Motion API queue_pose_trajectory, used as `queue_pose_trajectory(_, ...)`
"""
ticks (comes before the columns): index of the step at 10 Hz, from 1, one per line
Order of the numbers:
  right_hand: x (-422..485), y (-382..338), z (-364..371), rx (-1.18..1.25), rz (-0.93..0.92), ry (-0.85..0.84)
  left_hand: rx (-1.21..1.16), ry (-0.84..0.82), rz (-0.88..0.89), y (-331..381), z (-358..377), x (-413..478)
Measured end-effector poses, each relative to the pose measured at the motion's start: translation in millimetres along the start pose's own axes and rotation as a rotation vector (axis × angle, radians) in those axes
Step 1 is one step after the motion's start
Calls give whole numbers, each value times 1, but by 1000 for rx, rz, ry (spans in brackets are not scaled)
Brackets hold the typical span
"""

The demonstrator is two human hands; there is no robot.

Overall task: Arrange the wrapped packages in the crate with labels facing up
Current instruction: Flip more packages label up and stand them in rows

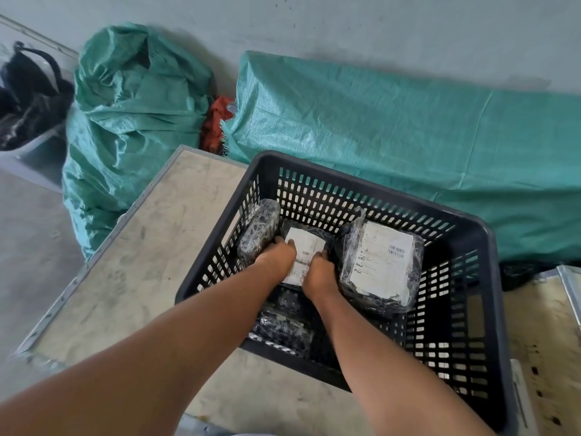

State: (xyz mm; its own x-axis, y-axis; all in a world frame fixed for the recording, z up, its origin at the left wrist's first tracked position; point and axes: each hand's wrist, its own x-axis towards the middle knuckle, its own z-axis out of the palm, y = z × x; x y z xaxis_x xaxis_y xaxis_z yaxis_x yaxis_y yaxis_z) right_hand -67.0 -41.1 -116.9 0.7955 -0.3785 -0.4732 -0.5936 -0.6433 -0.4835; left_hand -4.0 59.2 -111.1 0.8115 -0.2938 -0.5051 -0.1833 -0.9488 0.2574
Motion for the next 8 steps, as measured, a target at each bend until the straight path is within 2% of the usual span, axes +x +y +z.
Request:
queue_pose_trajectory(1,-2,3,-1,-24,-22,49,26,39,-17,2,1,6)
queue_pose_trajectory(2,-6,-1,-1,75,30,17,75,-28,-4,4,-8,-3)
queue_pose_trajectory(3,-8,0,-3,57,47,17,182,-79,85,3,-12,-6)
queue_pose_trajectory(5,-7,2,-9,-31,-58,-35,-54,-215,216,-9,-35,-14)
queue_pose_trajectory(6,-7,2,-13,-44,-76,-107,-148,-92,318,-11,-64,-30)
queue_pose_trajectory(7,-13,1,-17,27,-119,-149,-335,100,410,-18,-94,-55)
queue_pose_trajectory(8,-18,-4,-22,201,-182,-101,-649,273,462,-41,-115,-86)
